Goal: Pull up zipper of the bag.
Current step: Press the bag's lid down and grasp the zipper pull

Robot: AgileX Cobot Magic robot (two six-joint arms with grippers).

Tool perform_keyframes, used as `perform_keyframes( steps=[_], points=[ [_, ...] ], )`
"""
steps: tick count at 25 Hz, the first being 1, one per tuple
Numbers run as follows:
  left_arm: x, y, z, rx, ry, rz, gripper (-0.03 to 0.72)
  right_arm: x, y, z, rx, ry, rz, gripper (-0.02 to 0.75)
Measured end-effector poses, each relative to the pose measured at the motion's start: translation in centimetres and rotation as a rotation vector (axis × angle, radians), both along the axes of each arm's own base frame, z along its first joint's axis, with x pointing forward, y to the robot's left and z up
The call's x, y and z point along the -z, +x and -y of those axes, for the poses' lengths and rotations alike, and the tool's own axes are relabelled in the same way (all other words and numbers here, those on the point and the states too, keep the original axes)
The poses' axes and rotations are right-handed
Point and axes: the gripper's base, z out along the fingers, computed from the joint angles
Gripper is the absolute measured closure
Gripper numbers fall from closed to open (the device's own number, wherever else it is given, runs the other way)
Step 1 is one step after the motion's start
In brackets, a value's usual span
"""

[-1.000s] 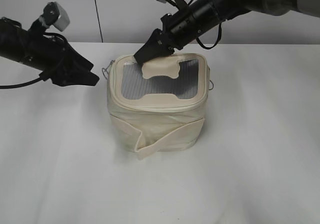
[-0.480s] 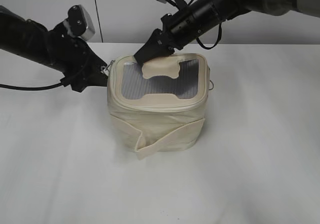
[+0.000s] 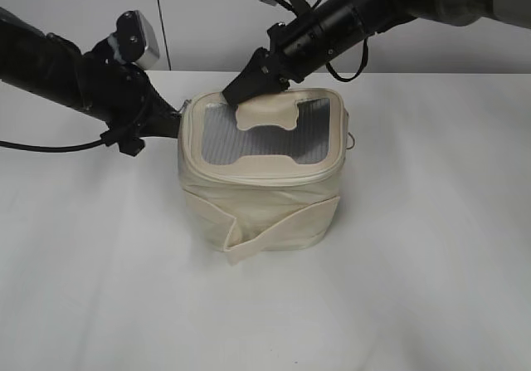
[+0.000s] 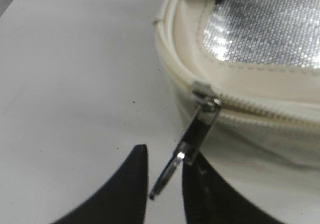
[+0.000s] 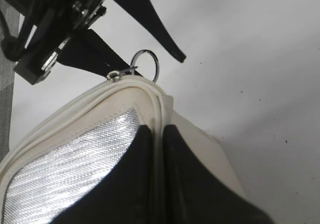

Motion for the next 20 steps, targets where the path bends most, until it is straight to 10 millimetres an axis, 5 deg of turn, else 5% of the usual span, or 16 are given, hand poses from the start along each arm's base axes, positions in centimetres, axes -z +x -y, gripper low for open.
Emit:
perform_keyframes(
  steps=[3, 5, 20],
  points=[
    [0.0, -0.2, 0.2, 0.016, -0.011, -0.013, 0.653, 0.0, 0.0, 0.0, 0.0, 0.0, 0.0, 0.693],
    [0.0, -0.2, 0.2, 0.021, -0.013, -0.015, 0.692, 0.0, 0.0, 0.0, 0.001, 0.0, -0.001, 0.693],
    [-3.1, -4.2, -1.1, -0.118, 0.066, -0.231, 0.696, 0.0, 0.1, 0.0, 0.045, 0.0, -0.052, 0.693]
  ],
)
